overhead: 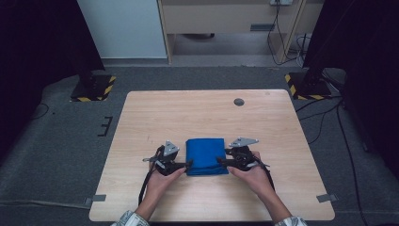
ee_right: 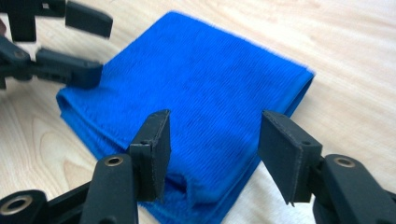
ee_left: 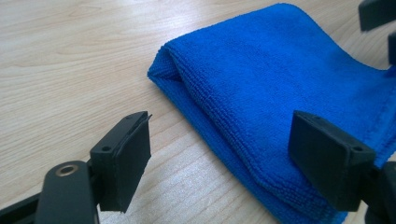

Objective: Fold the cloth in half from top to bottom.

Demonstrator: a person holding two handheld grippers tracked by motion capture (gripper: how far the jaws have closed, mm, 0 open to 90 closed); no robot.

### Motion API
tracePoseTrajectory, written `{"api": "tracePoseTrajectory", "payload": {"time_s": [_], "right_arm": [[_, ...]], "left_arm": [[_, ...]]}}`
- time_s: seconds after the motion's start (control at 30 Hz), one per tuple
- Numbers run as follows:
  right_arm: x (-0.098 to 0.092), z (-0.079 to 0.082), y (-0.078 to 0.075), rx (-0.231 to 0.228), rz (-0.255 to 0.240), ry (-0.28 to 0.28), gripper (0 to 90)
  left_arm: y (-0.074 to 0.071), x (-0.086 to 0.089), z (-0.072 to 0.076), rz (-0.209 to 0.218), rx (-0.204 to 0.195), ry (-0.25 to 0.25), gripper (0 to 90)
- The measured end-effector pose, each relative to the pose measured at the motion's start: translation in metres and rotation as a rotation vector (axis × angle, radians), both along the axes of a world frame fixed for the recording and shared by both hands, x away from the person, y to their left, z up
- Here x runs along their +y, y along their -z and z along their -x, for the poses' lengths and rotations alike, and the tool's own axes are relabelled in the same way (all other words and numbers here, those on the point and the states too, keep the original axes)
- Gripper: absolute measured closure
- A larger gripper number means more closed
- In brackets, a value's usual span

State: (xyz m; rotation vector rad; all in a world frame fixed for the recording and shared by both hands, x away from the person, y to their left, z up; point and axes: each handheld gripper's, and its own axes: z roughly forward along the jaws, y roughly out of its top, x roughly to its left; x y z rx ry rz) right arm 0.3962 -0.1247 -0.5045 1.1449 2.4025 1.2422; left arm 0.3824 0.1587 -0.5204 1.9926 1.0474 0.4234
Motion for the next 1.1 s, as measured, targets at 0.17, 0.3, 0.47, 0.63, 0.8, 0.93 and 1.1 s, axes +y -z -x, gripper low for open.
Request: {"api": "tracePoseTrajectory", "payload": {"time_s": [0.17, 0.3, 0.47, 0.63, 0.8, 0.93, 1.1], "right_arm": [[0.002, 0.009, 0.009, 0.008, 0.038, -0.032, 42.1], [0.003, 0.014, 0.012, 0.008, 0.071, -0.051, 38.9], [0.003, 0.014, 0.013, -0.003, 0.078, -0.045, 33.5], [0.004, 0.012, 0.011, -0.022, 0.069, -0.052, 28.6], [0.006, 0.011, 0.01, -0.033, 0.058, -0.043, 20.2], [0.006, 0.008, 0.009, -0.036, 0.051, -0.025, 13.4], [-0.001, 0.004, 0.0, -0.07, 0.018, -0.003, 11.3]], "left_arm": [[0.005, -0.001, 0.007, -0.042, 0.003, 0.015, 19.7], [0.005, -0.003, 0.007, -0.047, -0.005, 0.017, 18.4], [0.001, -0.001, 0.006, -0.036, -0.02, 0.004, 14.6], [0.0, 0.004, 0.003, -0.025, -0.018, -0.017, 10.7], [-0.002, 0.004, 0.003, -0.027, -0.024, -0.016, 8.6], [-0.004, 0.006, 0.003, -0.025, -0.027, -0.013, 7.5], [-0.008, 0.012, 0.001, -0.021, -0.042, -0.032, 6.8]]}}
